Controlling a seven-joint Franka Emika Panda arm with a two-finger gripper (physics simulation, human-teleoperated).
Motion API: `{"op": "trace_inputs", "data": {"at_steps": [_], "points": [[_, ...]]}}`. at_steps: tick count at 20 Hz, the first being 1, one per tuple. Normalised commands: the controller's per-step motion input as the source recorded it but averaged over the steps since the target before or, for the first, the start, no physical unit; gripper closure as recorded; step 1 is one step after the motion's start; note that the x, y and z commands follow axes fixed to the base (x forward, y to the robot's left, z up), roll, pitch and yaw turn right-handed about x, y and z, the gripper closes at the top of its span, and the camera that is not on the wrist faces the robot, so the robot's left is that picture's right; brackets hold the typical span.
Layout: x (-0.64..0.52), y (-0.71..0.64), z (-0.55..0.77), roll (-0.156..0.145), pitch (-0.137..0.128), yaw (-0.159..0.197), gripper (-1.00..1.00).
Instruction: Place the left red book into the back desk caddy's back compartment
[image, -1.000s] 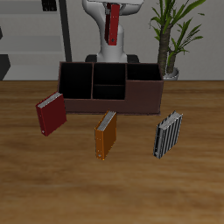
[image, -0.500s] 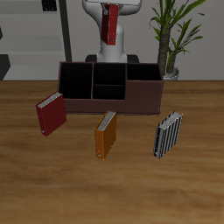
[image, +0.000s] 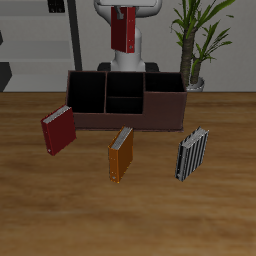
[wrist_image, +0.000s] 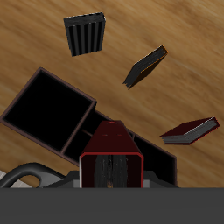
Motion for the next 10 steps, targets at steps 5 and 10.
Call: {"op": "trace_inputs", "data": {"at_steps": [5,10], "points": [[-0.11,0.17,-0.07,0.020,0.013,0.162,1.00],[-0.04,0.07,-0.07,0.008,0.015,0.079,1.00]]}}
